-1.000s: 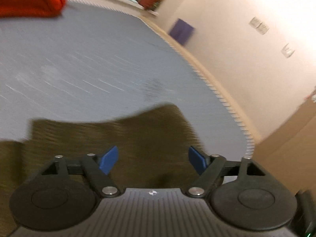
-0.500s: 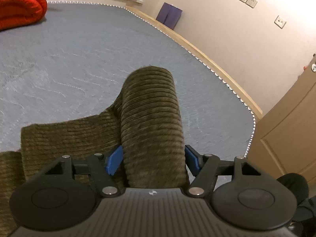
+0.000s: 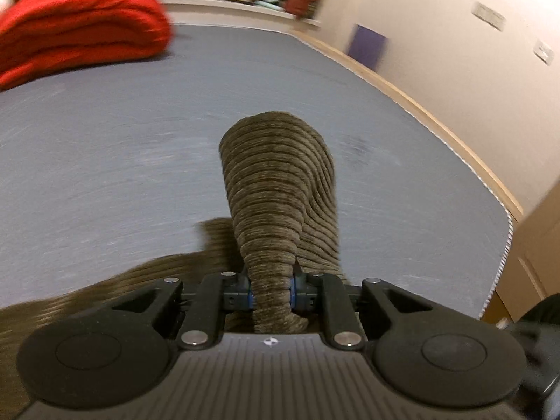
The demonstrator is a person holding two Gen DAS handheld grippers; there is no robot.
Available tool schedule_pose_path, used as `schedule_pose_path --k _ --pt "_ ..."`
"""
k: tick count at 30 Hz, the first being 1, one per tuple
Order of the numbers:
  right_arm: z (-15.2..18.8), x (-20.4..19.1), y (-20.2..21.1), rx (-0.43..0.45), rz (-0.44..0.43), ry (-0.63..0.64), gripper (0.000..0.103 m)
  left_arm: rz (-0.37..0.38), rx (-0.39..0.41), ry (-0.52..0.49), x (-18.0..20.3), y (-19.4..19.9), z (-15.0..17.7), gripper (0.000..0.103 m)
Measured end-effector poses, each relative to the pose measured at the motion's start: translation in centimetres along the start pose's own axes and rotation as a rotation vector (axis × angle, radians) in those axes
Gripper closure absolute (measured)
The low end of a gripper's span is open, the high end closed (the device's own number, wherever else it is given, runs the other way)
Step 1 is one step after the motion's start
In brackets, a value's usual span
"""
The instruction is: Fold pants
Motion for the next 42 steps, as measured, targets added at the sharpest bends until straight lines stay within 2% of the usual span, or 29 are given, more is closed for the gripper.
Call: schedule_pose_path --k 2,4,6,8,10,11,12,13,14,16,19,21,23,25,26,27,29,31,32,35,38,42 --pt "-2.1 -0.7 0.6 0.046 -0.112 -0.093 0.030 -0.022 0.007 0.059 -3.8 2.2 1.4 0.085" --pt "-3.7 -0.5 0.1 0.081 -0.136 -0.157 0.023 -0.052 0.026 0.125 -7.8 4.8 3.0 0.085" --pt "-4.5 0.8 -1.3 0.075 -0.092 -0.223 0.022 -0.090 0.048 0.183 -11.4 7.7 4.4 0.085" --pt "-4.7 3.2 -3.5 0.054 -0.009 -0.333 0.022 -0.155 0.064 0.253 -15.1 10.8 6.2 0.085" --pt "-3.7 5.3 -6.5 -0.009 0.088 -0.430 0.022 -0.236 0.061 0.338 -19.0 13.5 8.8 0.085" --pt "-3.0 6.1 -7.9 -0.044 0.126 -0.465 0.022 -0.260 0.048 0.370 -20.4 14.2 9.8 0.080" --pt "-2.2 7.0 -9.3 -0.083 0.162 -0.503 0.022 -0.281 0.024 0.414 -21.9 14.7 11.3 0.074" --pt "-1.2 7.5 -10.8 -0.118 0.180 -0.536 0.022 -0.302 0.005 0.452 -23.1 14.9 12.5 0.054" --pt "-0.4 7.8 -12.1 -0.158 0.183 -0.568 0.021 -0.316 -0.010 0.486 -24.2 15.0 13.6 0.029" --pt "1.4 7.8 -14.5 -0.226 0.173 -0.613 0.021 -0.301 -0.010 0.533 -25.7 14.8 14.8 0.010" --pt "3.0 6.7 -17.1 -0.308 0.120 -0.656 0.020 -0.214 -0.025 0.575 -26.6 13.5 15.8 0.010" --pt "3.9 5.9 -18.2 -0.367 0.093 -0.675 0.017 -0.175 -0.063 0.595 -26.4 11.8 16.3 0.010" --pt "4.7 5.7 -19.0 -0.396 0.107 -0.688 0.017 -0.144 -0.096 0.590 -26.3 10.1 16.8 0.010" --pt "4.6 5.5 -19.1 -0.387 0.105 -0.688 0.018 -0.104 -0.101 0.595 -25.1 9.7 17.7 0.012" --pt "4.3 5.2 -19.2 -0.386 0.107 -0.664 0.031 -0.085 -0.101 0.595 -24.9 9.2 17.8 0.018" --pt "4.1 4.9 -19.2 -0.382 0.105 -0.650 0.039 -0.070 -0.098 0.594 -24.7 8.8 17.8 0.022" --pt "3.2 4.9 -19.2 -0.357 0.103 -0.664 0.071 -0.072 -0.094 0.581 -24.0 8.5 17.3 0.032" --pt "2.3 5.1 -18.3 -0.329 0.097 -0.682 0.080 -0.086 -0.091 0.553 -23.4 8.5 16.7 0.040" --pt "1.6 5.2 -17.8 -0.312 0.089 -0.684 0.082 -0.090 -0.080 0.545 -23.2 8.5 16.1 0.047" --pt "-0.5 5.4 -15.7 -0.252 0.081 -0.649 0.083 -0.062 -0.033 0.513 -21.2 8.3 13.6 0.056" --pt "-2.5 8.2 -12.9 -0.183 0.105 -0.652 0.083 -0.010 -0.002 0.469 -18.0 6.5 10.4 0.058" --pt "-4.8 12.8 -8.3 -0.126 0.192 -0.555 0.084 0.073 0.044 0.394 -12.9 2.6 4.7 0.060"
Point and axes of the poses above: each gripper's, at about its wrist camera, not at the fingertips, and y roughly against the way its jaws point, x to its right, z to its underside, the point moved 10 cm from there along -y, roughly the way its jaws point, and after that the axes turned 15 degrees about -y, right-handed, at the moved point
